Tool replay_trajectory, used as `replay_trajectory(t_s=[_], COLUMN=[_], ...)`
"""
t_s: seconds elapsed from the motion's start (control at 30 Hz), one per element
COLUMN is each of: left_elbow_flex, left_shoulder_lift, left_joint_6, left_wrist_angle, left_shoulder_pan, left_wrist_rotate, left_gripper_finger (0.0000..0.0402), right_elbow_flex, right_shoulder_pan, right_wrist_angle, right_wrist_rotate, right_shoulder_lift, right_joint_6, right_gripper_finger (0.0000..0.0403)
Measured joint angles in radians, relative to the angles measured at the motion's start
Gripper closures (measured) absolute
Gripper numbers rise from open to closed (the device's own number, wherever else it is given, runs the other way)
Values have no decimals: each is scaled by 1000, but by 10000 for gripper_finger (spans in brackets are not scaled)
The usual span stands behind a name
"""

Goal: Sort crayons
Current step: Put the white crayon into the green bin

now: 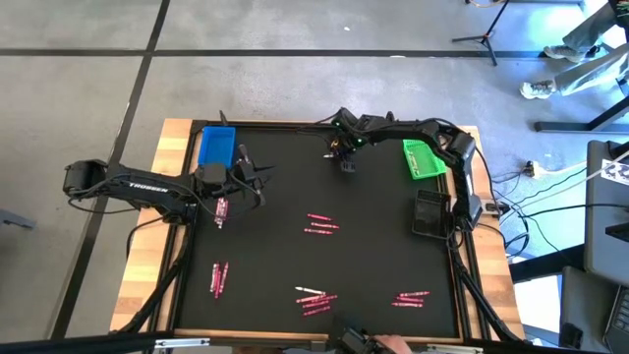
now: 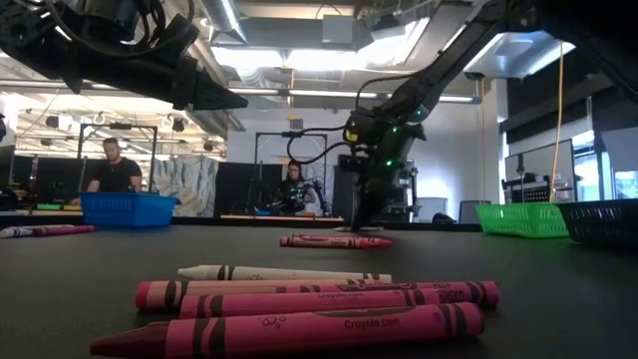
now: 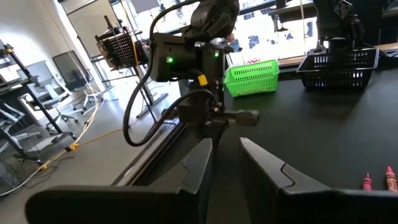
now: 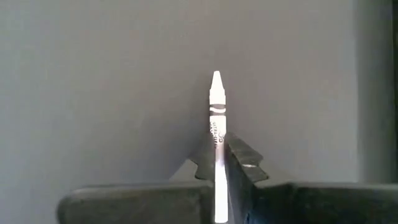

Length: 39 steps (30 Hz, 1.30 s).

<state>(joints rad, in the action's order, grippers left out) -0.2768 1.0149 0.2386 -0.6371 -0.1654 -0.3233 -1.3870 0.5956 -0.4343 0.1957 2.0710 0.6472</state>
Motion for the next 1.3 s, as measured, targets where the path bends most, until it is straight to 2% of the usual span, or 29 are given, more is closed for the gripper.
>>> replay_trajectory(t_s=[0.3,0.43,0.5,0.63,0.7,0.87,1.07,1.17,1.3], left_elbow_flex=[0,0,0,0,0,0,0,0,0], left_shoulder_lift=[0,0,0,0,0,0,0,0,0], left_joint_6=[0,0,-1,-2,-2,-2,-2,-3,-3], left_wrist_angle=[-6,-6,-6,-7,-7,-7,-7,-7,-7], left_shoulder_pan=[0,0,0,0,0,0,0,0,0], left_wrist_rotate=[0,0,0,0,0,0,0,0,0], left_gripper_finger=[330,330,330,330,331,331,330,330,331], right_elbow_flex=[0,-1,-1,43,78,156,166,166,166], right_shoulder_pan=[0,1,1,-43,-95,-219,-366,-441,-544], right_wrist_angle=[-263,-357,-387,-381,-363,-269,-243,-241,-203], right_wrist_rotate=[-21,-11,40,285,313,286,211,126,-53], right_shoulder_lift=[-171,-230,-230,-226,-223,-223,-225,-226,-226], right_joint_6=[-69,-155,-237,-261,-261,-302,-437,-488,-574], right_gripper_finger=[403,399,398,390,376,325,282,276,275])
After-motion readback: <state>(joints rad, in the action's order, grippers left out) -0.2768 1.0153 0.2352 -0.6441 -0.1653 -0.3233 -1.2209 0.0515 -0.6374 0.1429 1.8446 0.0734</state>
